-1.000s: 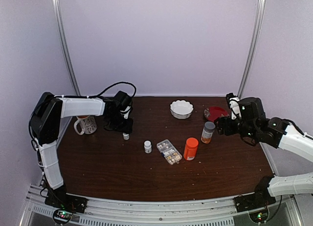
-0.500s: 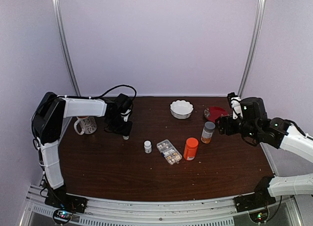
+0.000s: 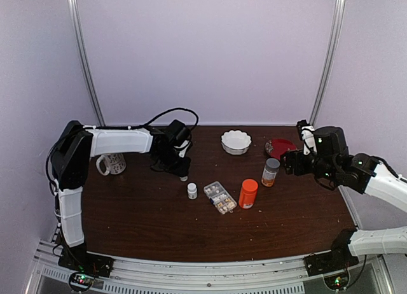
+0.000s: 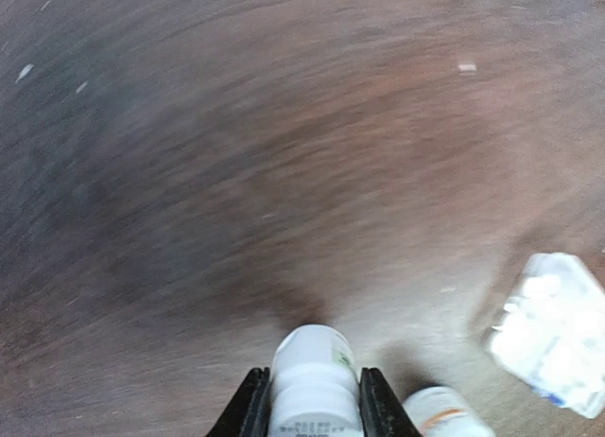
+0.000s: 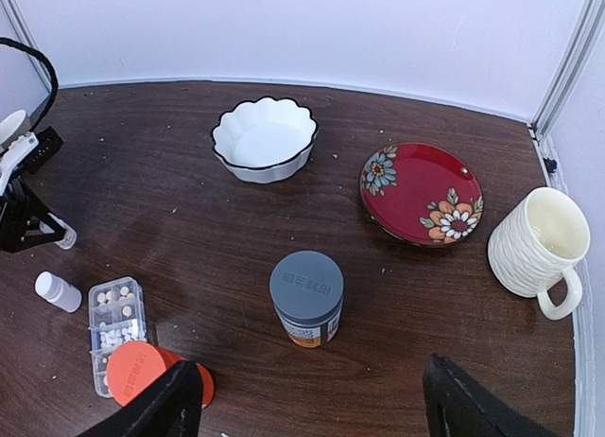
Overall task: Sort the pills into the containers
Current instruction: Move the pill bottle to the center of the board.
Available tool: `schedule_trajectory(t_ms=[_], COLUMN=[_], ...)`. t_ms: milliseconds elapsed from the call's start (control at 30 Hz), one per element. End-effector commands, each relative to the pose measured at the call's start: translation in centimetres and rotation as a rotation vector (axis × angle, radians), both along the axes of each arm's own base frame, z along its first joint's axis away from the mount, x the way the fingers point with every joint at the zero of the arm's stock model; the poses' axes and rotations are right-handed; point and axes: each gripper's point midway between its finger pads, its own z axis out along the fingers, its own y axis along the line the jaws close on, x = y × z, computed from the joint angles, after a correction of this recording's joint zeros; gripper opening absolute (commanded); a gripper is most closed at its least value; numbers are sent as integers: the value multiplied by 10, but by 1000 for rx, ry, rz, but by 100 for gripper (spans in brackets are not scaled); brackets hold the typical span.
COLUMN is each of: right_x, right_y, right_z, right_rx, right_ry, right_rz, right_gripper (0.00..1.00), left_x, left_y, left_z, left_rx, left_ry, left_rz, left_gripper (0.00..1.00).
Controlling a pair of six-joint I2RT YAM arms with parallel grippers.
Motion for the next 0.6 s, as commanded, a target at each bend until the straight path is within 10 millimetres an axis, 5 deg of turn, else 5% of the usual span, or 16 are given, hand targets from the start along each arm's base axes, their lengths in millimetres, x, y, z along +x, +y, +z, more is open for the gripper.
schedule_trajectory(t_ms=[0,467,567], right_x=[-3,-7,-7], right_y=[-2,-7,-7], right_z=[0,1,1], right_rx=[16,37,35], right_ry=[-2,-43,-42], right_rz=[-1,-8,-10], right_gripper=[83,84,84], left_x=[-4,-11,-11], left_y=[-38,-52,-53], left_z=[12,-11,-10], left_rx=[-55,-29,-24], left_ry=[-13,23,20], left_rz=[-61,-86,-88], left_gripper=[28,42,57])
